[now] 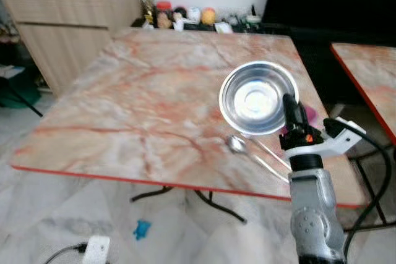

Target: Setting the table

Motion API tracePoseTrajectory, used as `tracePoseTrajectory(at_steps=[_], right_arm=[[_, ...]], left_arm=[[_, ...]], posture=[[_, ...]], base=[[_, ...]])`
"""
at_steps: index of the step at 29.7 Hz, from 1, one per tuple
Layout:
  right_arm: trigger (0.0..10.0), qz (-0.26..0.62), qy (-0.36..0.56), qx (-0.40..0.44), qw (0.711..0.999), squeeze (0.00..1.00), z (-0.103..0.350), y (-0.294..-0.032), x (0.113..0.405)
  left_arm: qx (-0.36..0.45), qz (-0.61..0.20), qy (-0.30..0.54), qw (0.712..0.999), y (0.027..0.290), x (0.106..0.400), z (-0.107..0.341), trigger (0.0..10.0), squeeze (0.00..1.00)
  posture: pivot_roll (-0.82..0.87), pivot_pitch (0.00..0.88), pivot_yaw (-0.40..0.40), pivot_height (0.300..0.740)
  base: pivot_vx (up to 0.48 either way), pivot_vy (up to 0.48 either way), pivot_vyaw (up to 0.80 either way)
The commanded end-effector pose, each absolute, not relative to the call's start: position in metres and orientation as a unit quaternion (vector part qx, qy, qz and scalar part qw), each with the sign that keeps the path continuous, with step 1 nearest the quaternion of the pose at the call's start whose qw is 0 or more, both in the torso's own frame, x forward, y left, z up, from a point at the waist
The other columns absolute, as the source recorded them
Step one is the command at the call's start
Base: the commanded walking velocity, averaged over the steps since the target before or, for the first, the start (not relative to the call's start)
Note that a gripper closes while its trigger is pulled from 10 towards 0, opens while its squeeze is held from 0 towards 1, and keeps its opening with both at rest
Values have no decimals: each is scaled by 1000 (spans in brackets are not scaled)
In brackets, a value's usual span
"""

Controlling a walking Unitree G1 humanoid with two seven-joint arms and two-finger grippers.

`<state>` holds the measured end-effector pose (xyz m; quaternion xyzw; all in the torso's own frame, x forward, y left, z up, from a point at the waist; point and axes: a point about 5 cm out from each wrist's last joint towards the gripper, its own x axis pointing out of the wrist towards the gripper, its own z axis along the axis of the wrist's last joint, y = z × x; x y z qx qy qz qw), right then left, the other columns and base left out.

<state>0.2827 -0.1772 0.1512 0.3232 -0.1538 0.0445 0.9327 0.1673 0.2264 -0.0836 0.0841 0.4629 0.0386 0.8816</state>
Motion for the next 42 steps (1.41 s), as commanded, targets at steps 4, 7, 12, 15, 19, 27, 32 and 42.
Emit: tracePoseTrajectory(at_steps=[4,7,12,15,19,27,32,42], right_arm=[[10000,62,-173,324,928,0,164,-171,286],[10000,61,-174,323,928,0,164,-171,286],[10000,59,-175,324,928,0,164,-172,285],[10000,58,-175,323,928,0,164,-172,285],[10000,57,-174,323,928,0,164,-172,286],[10000,54,-174,323,929,0,164,-173,287],[10000,50,-174,321,930,0,164,-175,286],[10000,45,-174,318,931,0,163,-178,286]], left_arm=[[93,42,467,878,232,166,-83,10000,0],[92,41,467,878,229,166,-84,10000,0],[91,37,466,879,221,168,-85,10000,0],[90,36,464,880,218,171,-84,10000,0],[90,37,461,882,218,174,-83,10000,0],[92,38,450,887,219,185,-78,10000,0],[91,35,448,889,213,188,-77,10000,0],[89,30,446,890,204,191,-78,10000,0]], posture=[[45,0,-11,740],[43,0,-10,740],[43,0,-11,740],[45,0,-11,740],[45,0,-11,740],[41,0,-7,740],[41,0,-4,740],[39,0,-4,740]], base=[[0,-480,0],[0,-480,0],[0,-480,0],[0,-480,0],[0,-480,0],[0,-480,0],[0,-480,0],[0,-480,0]])
